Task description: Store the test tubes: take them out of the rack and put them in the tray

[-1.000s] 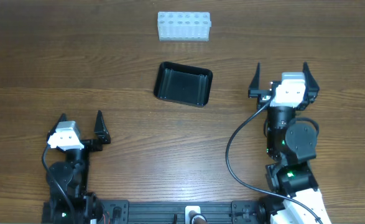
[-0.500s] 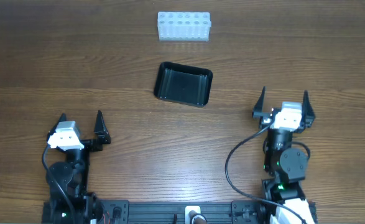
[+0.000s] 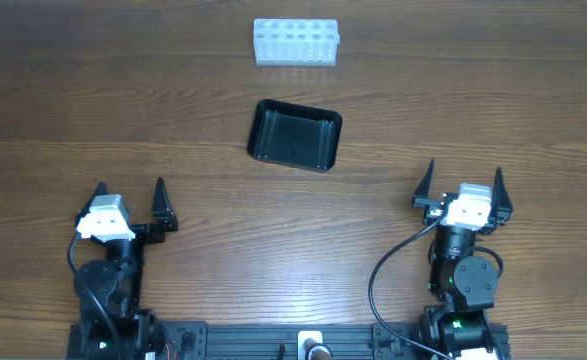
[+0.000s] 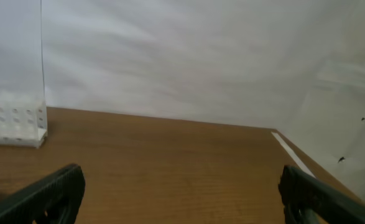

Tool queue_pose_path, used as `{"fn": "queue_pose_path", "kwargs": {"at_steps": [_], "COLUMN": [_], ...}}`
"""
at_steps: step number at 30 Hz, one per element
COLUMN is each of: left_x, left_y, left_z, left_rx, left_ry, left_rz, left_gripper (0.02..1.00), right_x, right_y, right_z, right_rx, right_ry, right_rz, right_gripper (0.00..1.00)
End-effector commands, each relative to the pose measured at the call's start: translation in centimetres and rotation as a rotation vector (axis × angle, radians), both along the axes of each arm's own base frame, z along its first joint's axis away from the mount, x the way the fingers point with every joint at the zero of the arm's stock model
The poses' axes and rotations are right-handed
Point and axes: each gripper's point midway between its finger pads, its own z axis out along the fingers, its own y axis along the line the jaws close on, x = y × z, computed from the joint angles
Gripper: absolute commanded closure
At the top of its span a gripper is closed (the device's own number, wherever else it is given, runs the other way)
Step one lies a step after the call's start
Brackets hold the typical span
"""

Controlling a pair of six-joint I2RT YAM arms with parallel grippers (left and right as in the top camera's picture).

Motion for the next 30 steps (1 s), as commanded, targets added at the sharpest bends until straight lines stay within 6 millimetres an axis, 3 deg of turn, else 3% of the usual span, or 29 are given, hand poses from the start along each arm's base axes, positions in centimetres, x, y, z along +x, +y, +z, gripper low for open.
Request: {"fn": "queue_pose_path", "kwargs": {"at_steps": [1,11,14,30], "left_x": [0.0,0.0,0.0,0.0], "left_y": [-0.3,-0.3,-0.3,-0.3], "left_z": [-0.2,-0.2,-0.2,-0.2], "left_rx": [0.013,0.013,0.013,0.013], "left_ry": [0.004,0.004,0.004,0.004], "left_rz": [-0.019,-0.019,-0.019,-0.019], "left_gripper": [0.02,0.023,0.02,0.023], "right_x": [-0.5,-1.9,-2.0,-2.0], "right_y": [-0.1,-0.2,-0.3,-0.3], "right_z": [-1.1,-4.1,-3.1,-3.2], "right_rx": [-0.005,-0.015,-0.011,-0.01], "right_ry": [0.04,0.158,0.111,0.118], "right_rz": [0.001,0.001,-0.001,0.005], "right_gripper": [0.009,0.009,0.009,0.007]}}
